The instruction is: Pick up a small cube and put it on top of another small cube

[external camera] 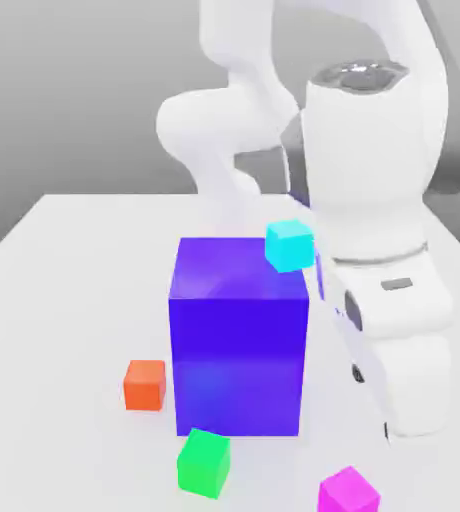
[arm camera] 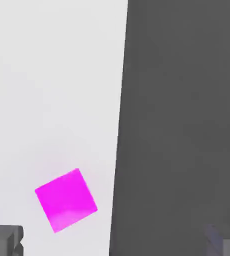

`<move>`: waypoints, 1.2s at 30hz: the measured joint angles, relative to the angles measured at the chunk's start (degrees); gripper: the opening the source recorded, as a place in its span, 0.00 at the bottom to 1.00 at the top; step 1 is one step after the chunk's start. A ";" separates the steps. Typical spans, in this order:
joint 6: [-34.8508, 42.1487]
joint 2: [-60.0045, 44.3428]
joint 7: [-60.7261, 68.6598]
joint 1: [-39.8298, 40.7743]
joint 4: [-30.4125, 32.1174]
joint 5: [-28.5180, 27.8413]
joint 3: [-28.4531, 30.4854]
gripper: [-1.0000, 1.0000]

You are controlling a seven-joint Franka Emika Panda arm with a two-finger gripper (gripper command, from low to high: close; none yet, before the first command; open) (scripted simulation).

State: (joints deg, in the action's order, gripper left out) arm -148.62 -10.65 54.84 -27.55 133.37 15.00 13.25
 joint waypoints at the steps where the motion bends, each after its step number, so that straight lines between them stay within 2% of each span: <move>1: -0.53 -1.18 1.81 0.06 0.08 -0.50 -0.31 0.50; 7: -3.90 -7.94 11.17 0.09 0.62 -5.44 -1.50 0.50; 11: -9.66 -15.66 14.15 1.82 -0.85 -3.98 -3.90 0.50; 12: -6.88 -16.90 14.70 2.22 -1.30 -5.32 -4.39 0.00; 17: -6.73 -16.90 14.69 2.22 -1.30 -5.34 -4.38 0.00; 18: -4.12 -17.34 14.81 2.47 -1.61 -7.15 -4.75 0.00; 19: -6.21 -16.99 14.27 2.78 -1.38 -6.21 -4.99 0.00; 21: -7.47 -14.23 13.20 2.46 -0.57 -6.04 -4.35 0.00; 24: -4.56 -8.72 13.14 2.13 1.05 -7.88 -2.94 0.00; 30: -3.19 -1.50 27.90 6.94 5.97 -12.32 -0.62 0.00; 36: -2.29 4.53 45.87 11.96 11.05 -13.94 1.62 0.00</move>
State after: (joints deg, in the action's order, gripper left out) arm -150.91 -6.12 100.71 -15.59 144.41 1.06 14.86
